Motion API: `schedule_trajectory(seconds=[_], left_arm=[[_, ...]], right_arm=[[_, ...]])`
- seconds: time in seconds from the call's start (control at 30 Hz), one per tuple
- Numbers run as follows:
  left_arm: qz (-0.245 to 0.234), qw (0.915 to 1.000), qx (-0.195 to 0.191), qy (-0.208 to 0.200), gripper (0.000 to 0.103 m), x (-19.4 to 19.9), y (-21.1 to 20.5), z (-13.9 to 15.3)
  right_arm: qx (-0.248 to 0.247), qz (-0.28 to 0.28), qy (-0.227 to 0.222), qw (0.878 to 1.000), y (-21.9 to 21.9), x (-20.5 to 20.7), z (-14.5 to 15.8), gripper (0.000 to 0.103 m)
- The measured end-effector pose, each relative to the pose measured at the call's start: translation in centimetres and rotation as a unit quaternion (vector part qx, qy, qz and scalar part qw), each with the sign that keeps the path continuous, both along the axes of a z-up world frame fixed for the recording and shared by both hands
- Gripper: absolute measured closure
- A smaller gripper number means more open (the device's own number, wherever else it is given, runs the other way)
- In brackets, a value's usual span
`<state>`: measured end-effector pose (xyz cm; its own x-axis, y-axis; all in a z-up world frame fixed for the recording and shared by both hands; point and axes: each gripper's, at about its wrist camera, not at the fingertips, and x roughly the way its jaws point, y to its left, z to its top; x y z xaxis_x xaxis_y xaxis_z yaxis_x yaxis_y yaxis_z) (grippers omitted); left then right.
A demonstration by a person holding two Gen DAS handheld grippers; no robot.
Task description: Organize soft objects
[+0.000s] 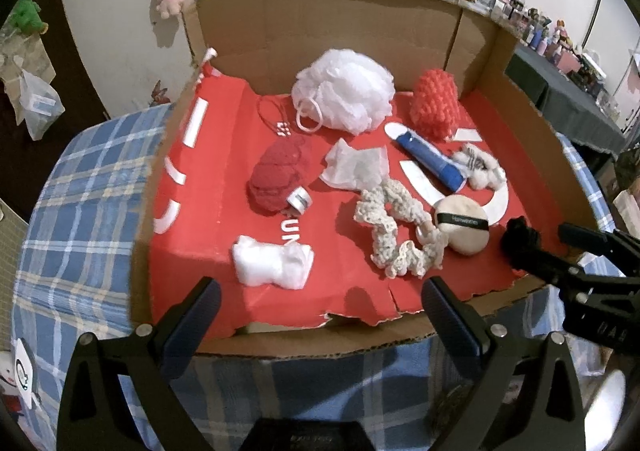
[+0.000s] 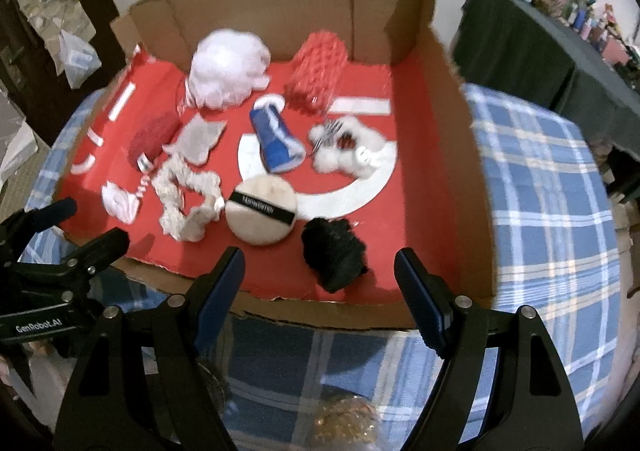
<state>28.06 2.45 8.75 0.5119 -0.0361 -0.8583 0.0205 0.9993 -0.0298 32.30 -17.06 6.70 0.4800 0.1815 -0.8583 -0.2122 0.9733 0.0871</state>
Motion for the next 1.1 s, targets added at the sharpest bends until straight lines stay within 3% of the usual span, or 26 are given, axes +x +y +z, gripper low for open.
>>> schedule_trajectory(seconds=[0.3, 0.4, 0.53, 0.7, 0.83, 1.1], left_arm=[[0.023, 0.9953, 0.004, -0.094, 0.0, -5.1, 2.0, 6.7], [0.014, 0.9915, -0.008, -0.129, 0.0, -8.3, 1.8, 8.3], [-0.003, 0.9843, -0.021, -0.175, 0.0, -13.1, 0.8, 9.2], [-0.029, 0.9756, -0.017, -0.217, 0.0, -17.8, -0.6, 8.6], [-0.031, 0.9723, -0.017, -0.231, 0.0, -20.4, -1.3, 6.9], [-0.036, 0.9832, -0.02, -0.178, 0.0, -20.3, -2.0, 0.8]], right_arm=[[-0.008, 0.006, -0.107, 0.994, -1.1, -6.1, 6.9, 0.026], [0.0, 0.008, -0.147, 0.989, -1.5, -9.5, 8.6, 0.009], [-0.002, 0.015, -0.199, 0.98, -1.5, -14.5, 9.7, 0.008], [0.021, 0.012, -0.23, 0.973, -1.6, -19.3, 8.7, 0.005], [0.019, 0.003, -0.23, 0.973, -1.5, -21.5, 6.3, 0.004], [0.002, -0.025, -0.182, 0.983, -1.3, -21.3, -0.6, 0.004]])
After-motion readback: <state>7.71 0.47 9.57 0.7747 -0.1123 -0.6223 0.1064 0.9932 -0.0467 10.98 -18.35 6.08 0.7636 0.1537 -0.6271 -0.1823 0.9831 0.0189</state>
